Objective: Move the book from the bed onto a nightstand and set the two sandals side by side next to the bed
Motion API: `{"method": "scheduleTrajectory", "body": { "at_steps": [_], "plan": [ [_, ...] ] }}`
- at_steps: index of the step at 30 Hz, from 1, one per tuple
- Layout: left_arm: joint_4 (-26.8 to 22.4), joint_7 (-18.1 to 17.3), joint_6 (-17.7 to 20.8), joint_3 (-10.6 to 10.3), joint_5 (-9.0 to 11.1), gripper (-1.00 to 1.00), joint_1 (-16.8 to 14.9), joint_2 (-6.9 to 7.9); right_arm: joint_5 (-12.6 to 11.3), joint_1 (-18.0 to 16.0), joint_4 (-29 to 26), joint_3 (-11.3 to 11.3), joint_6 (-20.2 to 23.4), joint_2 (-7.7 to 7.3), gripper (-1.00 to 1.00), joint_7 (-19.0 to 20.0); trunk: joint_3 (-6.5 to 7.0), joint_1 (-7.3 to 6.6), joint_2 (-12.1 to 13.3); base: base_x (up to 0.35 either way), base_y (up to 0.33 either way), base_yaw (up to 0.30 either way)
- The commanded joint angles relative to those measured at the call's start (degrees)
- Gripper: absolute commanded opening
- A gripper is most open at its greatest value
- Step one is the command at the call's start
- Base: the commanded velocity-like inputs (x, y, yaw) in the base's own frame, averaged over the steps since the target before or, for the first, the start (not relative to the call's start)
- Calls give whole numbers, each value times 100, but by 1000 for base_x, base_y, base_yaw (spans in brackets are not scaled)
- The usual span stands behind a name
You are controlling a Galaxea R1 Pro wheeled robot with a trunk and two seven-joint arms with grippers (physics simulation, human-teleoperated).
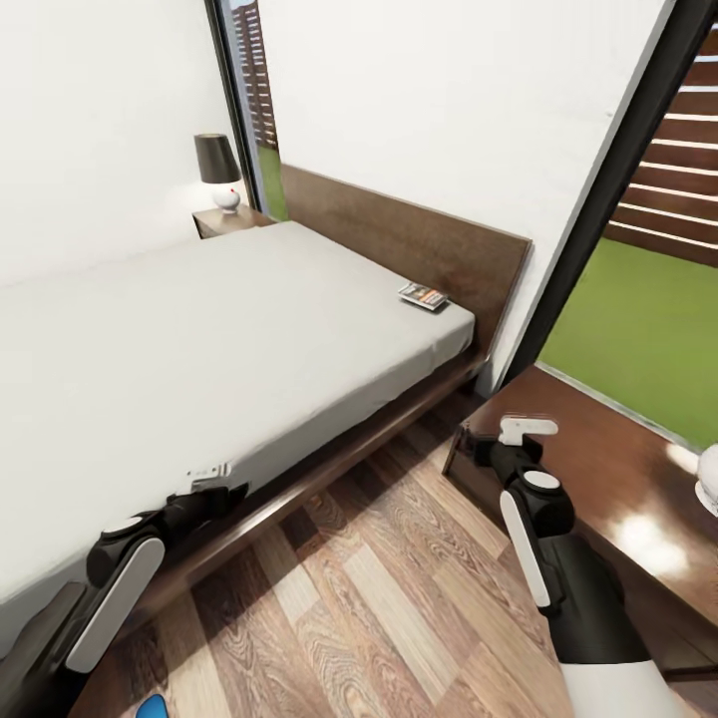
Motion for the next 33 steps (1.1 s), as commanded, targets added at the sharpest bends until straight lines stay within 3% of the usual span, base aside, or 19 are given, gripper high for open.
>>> {"method": "scheduleTrajectory", "body": {
  "at_steps": [1,13,33],
  "plan": [
    [-6,57,9,22,63,100,29,39,-21,29,28,8,49,-1,100,-65,-4,-1,-2,0,0,0],
    [94,58,25,28,73,100,136,91,-3,207,411,9,50,8,100,-78,-4,-1,-2,2,-2,0],
    [117,58,25,45,73,100,137,93,13,216,425,17,41,5,100,-78,14,-23,38,146,-120,0]
  ]
}}
